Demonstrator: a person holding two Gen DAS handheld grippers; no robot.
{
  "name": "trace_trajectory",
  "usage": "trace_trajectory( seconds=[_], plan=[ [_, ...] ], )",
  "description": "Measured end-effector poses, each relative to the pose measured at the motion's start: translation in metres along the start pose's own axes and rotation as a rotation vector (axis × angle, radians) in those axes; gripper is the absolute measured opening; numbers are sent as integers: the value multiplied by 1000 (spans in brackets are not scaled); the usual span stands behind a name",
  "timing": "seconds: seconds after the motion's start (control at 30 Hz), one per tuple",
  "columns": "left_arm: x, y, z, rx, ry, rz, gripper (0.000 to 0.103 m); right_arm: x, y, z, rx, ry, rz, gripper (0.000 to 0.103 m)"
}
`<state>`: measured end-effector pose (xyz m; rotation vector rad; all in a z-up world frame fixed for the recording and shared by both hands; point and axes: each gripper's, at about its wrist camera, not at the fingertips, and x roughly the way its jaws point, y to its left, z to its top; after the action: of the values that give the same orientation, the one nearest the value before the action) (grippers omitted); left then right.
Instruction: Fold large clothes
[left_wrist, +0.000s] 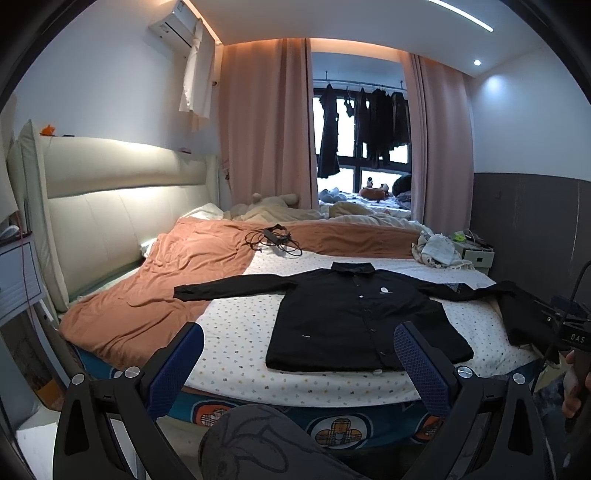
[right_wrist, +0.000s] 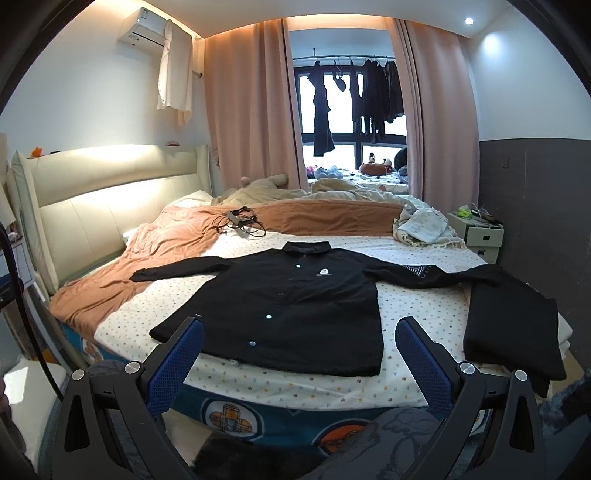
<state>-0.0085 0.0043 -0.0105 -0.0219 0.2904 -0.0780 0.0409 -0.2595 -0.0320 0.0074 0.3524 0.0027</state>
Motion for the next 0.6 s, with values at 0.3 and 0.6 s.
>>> trace_trajectory(
  seconds=[0.3, 0.6],
  plan=[
    [-12, 9, -3, -8, -10, -2, 103, -9, 10, -2, -19, 8, -9, 103],
    [-19, 19, 1, -50, -27, -5, 103, -19, 14, -1, -35, -2, -10, 103]
  ],
)
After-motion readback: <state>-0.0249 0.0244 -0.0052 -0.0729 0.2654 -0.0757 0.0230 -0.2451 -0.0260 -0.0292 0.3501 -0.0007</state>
